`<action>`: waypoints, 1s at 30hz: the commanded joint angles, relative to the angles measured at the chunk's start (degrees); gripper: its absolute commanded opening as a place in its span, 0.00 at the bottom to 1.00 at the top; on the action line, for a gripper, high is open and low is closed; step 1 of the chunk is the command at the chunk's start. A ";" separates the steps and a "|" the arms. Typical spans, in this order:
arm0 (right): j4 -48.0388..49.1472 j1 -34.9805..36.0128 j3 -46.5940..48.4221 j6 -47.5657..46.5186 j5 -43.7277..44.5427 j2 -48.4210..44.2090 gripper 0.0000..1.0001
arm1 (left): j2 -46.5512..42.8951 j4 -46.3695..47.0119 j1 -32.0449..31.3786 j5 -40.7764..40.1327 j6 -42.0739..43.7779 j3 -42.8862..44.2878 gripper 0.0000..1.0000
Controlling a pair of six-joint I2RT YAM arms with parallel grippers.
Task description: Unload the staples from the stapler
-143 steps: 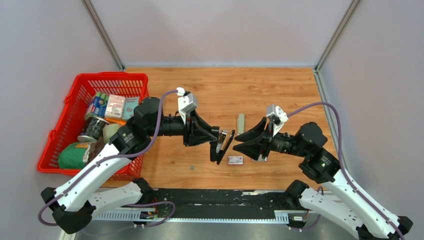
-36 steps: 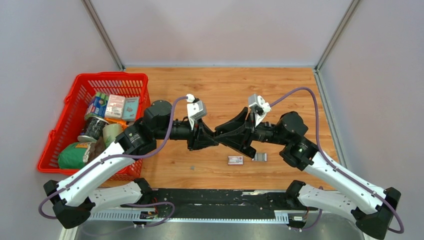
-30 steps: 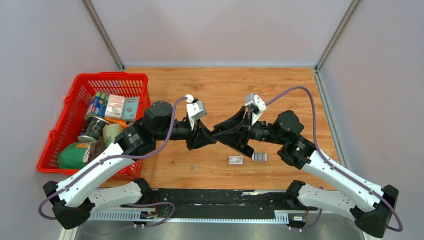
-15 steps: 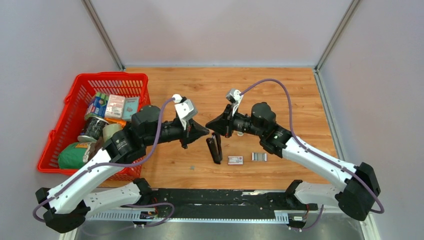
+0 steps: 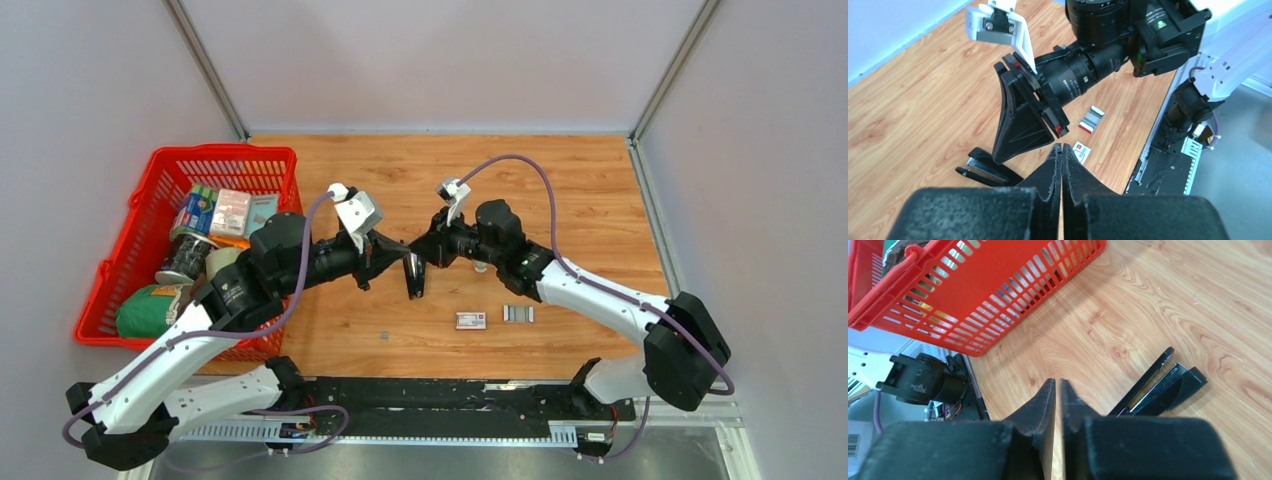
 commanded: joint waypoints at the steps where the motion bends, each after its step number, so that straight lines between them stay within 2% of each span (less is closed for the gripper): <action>1: -1.68 -0.34 4.06 0.09 5.76 1.32 0.21 | 0.44 -1.29 -0.13 -4.84 -0.68 0.64 0.02; 2: -2.47 -0.43 4.23 0.62 6.81 2.02 0.34 | 0.88 -1.55 -0.04 -6.24 -1.20 0.64 0.02; 3: -3.17 -0.43 4.50 1.14 7.96 2.81 0.43 | 1.06 -1.64 -0.13 -6.87 -1.38 0.73 0.05; 5: -4.23 -0.34 4.59 1.85 9.63 4.04 0.56 | 1.59 -2.08 -0.04 -8.54 -1.91 0.73 0.13; 6: -4.76 -0.34 4.59 2.37 10.68 4.57 0.59 | 1.94 -2.35 -0.13 -10.63 -2.61 0.64 0.16; 7: -5.11 -0.43 4.50 2.64 11.56 4.75 0.60 | 2.46 -2.61 -0.13 -11.17 -3.14 0.64 0.21; 9: -6.69 -0.43 4.41 3.43 16.20 5.19 0.62 | 3.60 -3.49 -0.13 -14.95 -4.54 0.47 0.25; 15: -18.46 -1.40 5.99 7.03 31.85 4.40 0.64 | 10.45 -7.18 -0.13 -25.58 -9.29 0.99 0.25; 20: -22.87 -1.84 3.36 8.97 37.41 -0.60 0.65 | 17.57 -10.08 -0.13 -33.84 -13.94 3.19 0.27; 23: -24.10 -1.84 1.60 8.97 38.20 -4.55 0.66 | 24.15 -10.61 0.31 -34.12 -15.97 4.51 0.31; 27: -25.77 -1.84 0.37 8.80 37.50 -9.21 0.68 | 30.67 -9.04 3.20 -28.51 -18.60 5.39 0.34; 30: -26.56 -1.84 -0.33 8.71 37.32 -10.72 0.69 | 34.53 -7.10 4.70 -27.79 -19.49 4.69 0.37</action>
